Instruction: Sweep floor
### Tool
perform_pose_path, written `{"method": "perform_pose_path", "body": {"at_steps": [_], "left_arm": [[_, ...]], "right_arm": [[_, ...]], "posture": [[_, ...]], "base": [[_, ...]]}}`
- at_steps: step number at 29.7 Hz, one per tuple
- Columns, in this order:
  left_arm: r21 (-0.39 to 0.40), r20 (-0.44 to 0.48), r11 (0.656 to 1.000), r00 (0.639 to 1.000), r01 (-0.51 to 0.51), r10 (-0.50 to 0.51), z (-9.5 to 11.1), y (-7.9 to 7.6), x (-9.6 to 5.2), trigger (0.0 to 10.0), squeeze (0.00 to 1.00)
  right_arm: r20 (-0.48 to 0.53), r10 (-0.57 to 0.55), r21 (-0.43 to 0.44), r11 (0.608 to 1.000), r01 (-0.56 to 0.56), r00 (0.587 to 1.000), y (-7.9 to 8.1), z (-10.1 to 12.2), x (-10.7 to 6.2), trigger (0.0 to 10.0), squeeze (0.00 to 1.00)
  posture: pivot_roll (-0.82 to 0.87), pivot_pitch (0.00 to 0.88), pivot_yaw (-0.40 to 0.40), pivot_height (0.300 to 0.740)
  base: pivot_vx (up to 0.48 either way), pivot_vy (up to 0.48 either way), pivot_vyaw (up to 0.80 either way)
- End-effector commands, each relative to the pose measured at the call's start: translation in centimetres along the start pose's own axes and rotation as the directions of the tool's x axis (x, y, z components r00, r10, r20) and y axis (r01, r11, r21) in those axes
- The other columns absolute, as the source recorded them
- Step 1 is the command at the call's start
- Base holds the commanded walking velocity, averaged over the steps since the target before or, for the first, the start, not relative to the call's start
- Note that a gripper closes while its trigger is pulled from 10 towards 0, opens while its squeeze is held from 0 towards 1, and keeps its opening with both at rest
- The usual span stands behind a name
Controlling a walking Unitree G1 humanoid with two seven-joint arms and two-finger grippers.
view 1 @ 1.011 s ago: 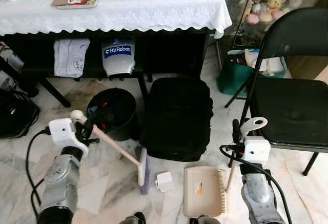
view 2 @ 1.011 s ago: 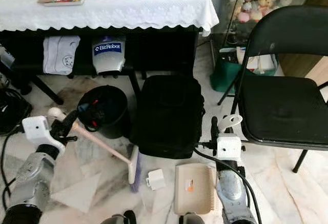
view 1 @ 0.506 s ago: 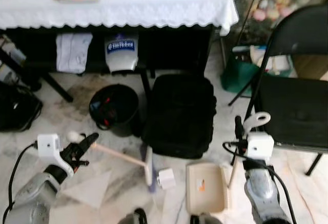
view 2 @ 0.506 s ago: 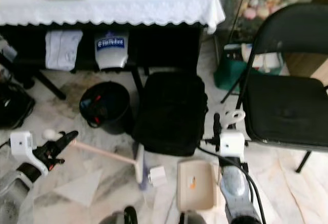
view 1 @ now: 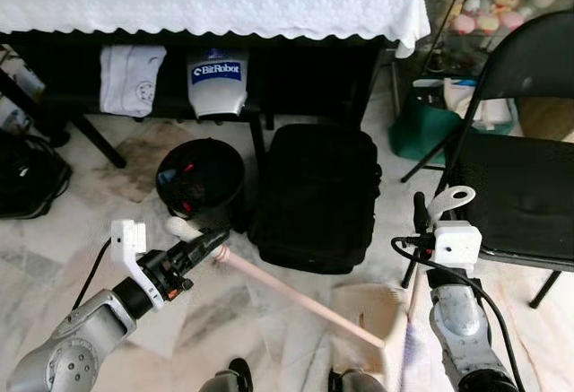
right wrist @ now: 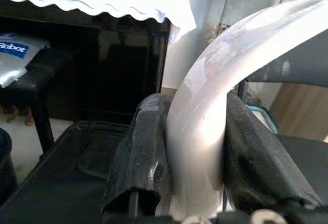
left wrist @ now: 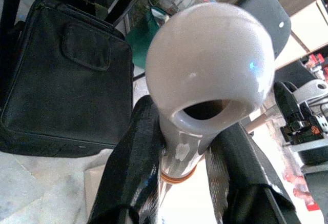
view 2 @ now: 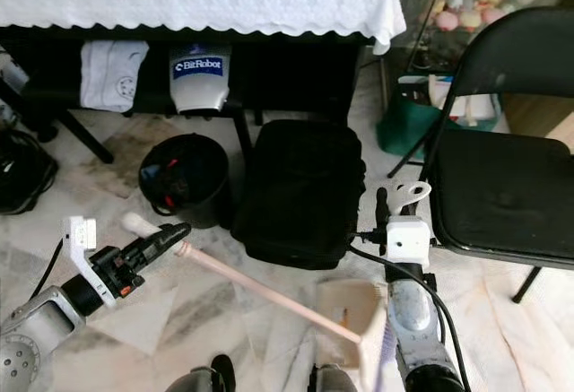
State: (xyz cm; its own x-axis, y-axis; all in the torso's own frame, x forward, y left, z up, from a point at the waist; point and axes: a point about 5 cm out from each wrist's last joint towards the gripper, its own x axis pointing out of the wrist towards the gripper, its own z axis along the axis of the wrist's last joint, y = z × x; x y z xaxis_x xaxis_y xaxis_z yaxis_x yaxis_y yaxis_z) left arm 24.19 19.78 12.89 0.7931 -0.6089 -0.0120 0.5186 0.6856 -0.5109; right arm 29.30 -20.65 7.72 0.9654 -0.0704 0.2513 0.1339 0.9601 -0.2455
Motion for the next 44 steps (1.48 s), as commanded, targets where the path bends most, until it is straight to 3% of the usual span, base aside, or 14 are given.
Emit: {"method": "perform_pose_path", "body": {"at_steps": [1,4,9,14,17,19,21,25,26,29,32,38,41,44], "left_arm": [[-0.017,0.023,0.999,0.999,0.039,-0.039,0.5,-0.9,-0.2,10.0,0.00],[0.040,0.100,0.999,0.994,-0.036,0.032,1.8,-0.4,0.0,10.0,0.00],[0.141,0.324,0.955,0.924,-0.261,0.204,6.2,1.0,-0.4,10.0,0.00],[0.206,0.370,0.922,0.899,-0.327,0.236,7.6,1.2,-1.0,10.0,0.00],[0.245,0.374,0.881,0.878,-0.404,0.299,7.6,1.9,-1.2,10.0,0.00],[0.316,0.370,0.795,0.839,-0.518,0.400,6.9,3.0,-1.1,10.0,0.00],[0.334,0.382,0.752,0.811,-0.568,0.442,6.5,3.4,-0.9,10.0,0.00],[0.354,0.400,0.717,0.790,-0.600,0.464,6.4,3.6,-0.6,10.0,0.00],[0.404,0.406,0.681,0.787,-0.611,0.465,6.2,3.6,-0.4,10.0,0.00],[0.443,0.416,0.648,0.782,-0.620,0.464,6.3,3.7,-0.3,10.0,0.00],[0.480,0.466,0.561,0.738,-0.674,0.488,6.9,4.2,-0.3,10.0,0.00],[0.521,0.495,0.506,0.726,-0.687,0.477,7.3,4.3,0.0,10.0,0.00],[0.544,0.524,0.438,0.698,-0.715,0.489,7.5,4.4,0.1,10.0,0.00],[0.521,0.546,0.420,0.668,-0.743,0.505,7.3,4.5,0.1,10.0,0.00]], "right_arm": [[-0.079,0.018,-0.003,1.000,-0.019,0.997,0.4,-1.4,-1.1,10.0,0.00],[-0.076,0.018,0.002,1.000,-0.018,0.997,0.6,-1.3,-0.9,10.0,0.00],[-0.074,0.018,0.006,1.000,-0.018,0.997,0.7,-1.2,-0.8,10.0,0.00],[-0.073,0.023,0.020,1.000,-0.022,0.997,1.0,-1.2,-0.9,10.0,0.00],[-0.059,0.025,0.034,0.999,-0.023,0.998,1.1,-1.0,-0.7,10.0,0.00],[-0.020,0.002,0.096,0.995,0.000,1.000,1.4,0.0,-0.2,10.0,0.00],[0.009,0.011,0.121,0.993,-0.012,1.000,1.7,0.6,0.1,10.0,0.00],[0.031,0.019,0.169,0.985,-0.024,0.999,2.3,1.2,0.2,10.0,0.00],[0.042,0.024,0.206,0.978,-0.032,0.999,2.6,1.5,0.4,10.0,0.00],[0.048,0.004,0.255,0.967,-0.016,0.999,2.7,1.9,0.6,10.0,0.00],[0.060,-0.005,0.314,0.949,-0.014,0.998,2.9,2.5,1.1,10.0,0.00],[0.072,0.013,0.342,0.939,-0.037,0.997,3.2,3.0,1.4,10.0,0.00],[0.089,0.005,0.382,0.923,-0.039,0.996,3.1,3.6,1.8,10.0,0.00],[0.106,0.003,0.390,0.920,-0.044,0.994,3.1,4.2,2.0,10.0,0.00]], "posture": [[0.00,0.256,0.050,0.740],[0.00,0.253,0.050,0.740],[0.01,0.245,0.051,0.740],[0.01,0.238,0.055,0.740],[0.01,0.237,0.055,0.740],[0.01,0.228,0.057,0.740],[0.00,0.224,0.059,0.740],[0.00,0.217,0.060,0.740],[0.00,0.211,0.063,0.740],[0.00,0.200,0.067,0.740],[0.00,0.191,0.071,0.740],[0.00,0.180,0.074,0.740],[0.00,0.165,0.073,0.740],[-0.01,0.150,0.072,0.740]], "base": [[0.000,0.000,0.00],[0.000,0.000,0.00],[0.000,0.000,0.00],[0.000,0.000,0.00],[0.000,0.000,0.00],[0.000,0.000,0.00],[0.000,0.000,0.00],[0.000,0.000,0.00],[0.000,0.000,0.00],[0.000,0.000,0.00],[0.000,0.000,0.00],[0.000,0.000,0.00],[0.000,0.000,0.00],[0.000,0.000,0.00]]}}
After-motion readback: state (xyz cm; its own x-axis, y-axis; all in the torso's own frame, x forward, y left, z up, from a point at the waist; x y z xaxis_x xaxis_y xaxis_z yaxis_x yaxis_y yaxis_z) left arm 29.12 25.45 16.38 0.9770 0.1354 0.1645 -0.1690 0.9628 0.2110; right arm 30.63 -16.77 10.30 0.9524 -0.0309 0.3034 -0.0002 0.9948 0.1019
